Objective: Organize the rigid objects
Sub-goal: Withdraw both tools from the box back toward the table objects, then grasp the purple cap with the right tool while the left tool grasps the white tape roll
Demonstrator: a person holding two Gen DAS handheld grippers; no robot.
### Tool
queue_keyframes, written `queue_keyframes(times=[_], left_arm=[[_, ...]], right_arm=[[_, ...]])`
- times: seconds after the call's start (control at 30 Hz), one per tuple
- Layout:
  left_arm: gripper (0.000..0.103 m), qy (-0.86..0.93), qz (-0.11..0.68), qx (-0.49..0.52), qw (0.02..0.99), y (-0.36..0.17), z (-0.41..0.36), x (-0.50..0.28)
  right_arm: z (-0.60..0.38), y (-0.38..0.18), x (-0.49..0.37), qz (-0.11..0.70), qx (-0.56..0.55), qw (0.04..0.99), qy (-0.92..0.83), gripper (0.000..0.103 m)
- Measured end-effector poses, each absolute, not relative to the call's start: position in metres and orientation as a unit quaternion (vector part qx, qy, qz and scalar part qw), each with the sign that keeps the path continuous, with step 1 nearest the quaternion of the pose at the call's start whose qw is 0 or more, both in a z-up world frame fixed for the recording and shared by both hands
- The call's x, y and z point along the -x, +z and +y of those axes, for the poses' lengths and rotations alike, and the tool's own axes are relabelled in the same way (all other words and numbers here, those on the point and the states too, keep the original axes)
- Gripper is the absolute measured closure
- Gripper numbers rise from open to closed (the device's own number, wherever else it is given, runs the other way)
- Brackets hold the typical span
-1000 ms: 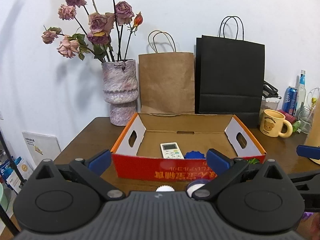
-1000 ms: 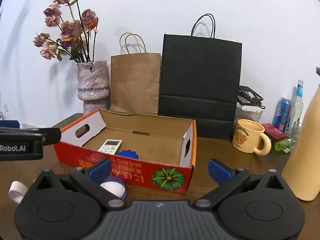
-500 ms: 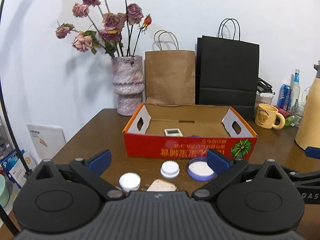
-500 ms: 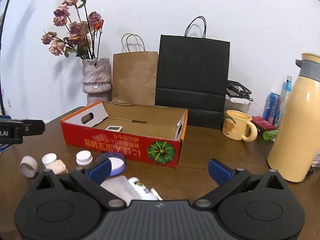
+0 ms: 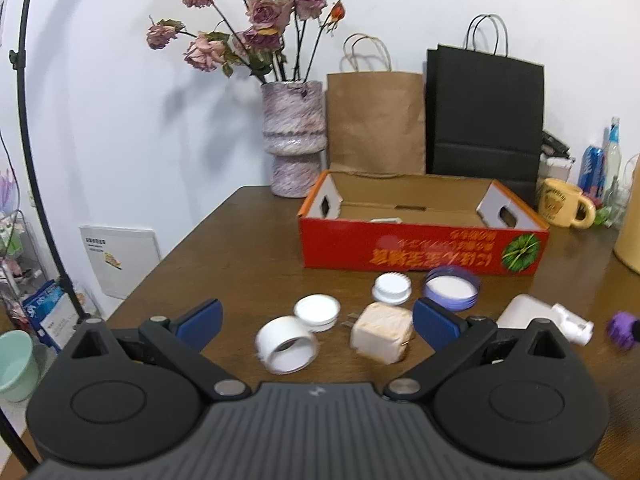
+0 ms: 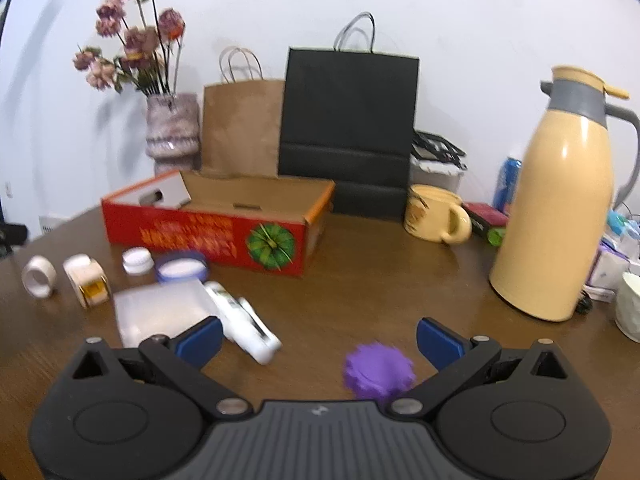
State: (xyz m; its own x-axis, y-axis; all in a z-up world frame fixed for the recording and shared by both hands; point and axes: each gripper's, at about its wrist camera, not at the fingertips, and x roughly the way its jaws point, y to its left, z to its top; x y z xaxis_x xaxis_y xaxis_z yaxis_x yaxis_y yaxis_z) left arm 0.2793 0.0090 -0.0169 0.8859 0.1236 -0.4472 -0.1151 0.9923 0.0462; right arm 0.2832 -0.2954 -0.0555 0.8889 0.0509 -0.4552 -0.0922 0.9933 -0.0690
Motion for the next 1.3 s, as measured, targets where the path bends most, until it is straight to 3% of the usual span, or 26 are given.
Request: queue_keyframes(times=[0.33, 0.53, 0.63, 0.7, 1.3], left_arm=[[0.000, 0.082, 0.259, 0.005, 0.962, -0.041, 0.037, -0.282], [0.000, 0.089, 0.264, 0.002, 0.960, -0.045, 0.039, -0.289], [0.000, 0.090, 0.266, -0.001, 0.960, -0.046, 0.038, -0.294], [0.000, 0.090, 0.268, -0.003, 0.959, -0.047, 0.038, -0.297], [0.000, 0.126, 0.278, -0.011, 0.952, -0.062, 0.035, -0.337]], right_arm=[[-0.333, -0.082, -0.296, 0.280, 0.051, 0.958, 0.031, 0.000], [-0.340, -0.094, -0.322, 0.308, 0.056, 0.949, 0.038, 0.010], [-0.341, -0.098, -0.332, 0.318, 0.051, 0.946, 0.045, 0.027], [-0.344, -0.098, -0.336, 0.316, 0.039, 0.946, 0.052, 0.051], [-0.326, -0.089, -0.325, 0.259, 0.036, 0.964, 0.046, 0.051]])
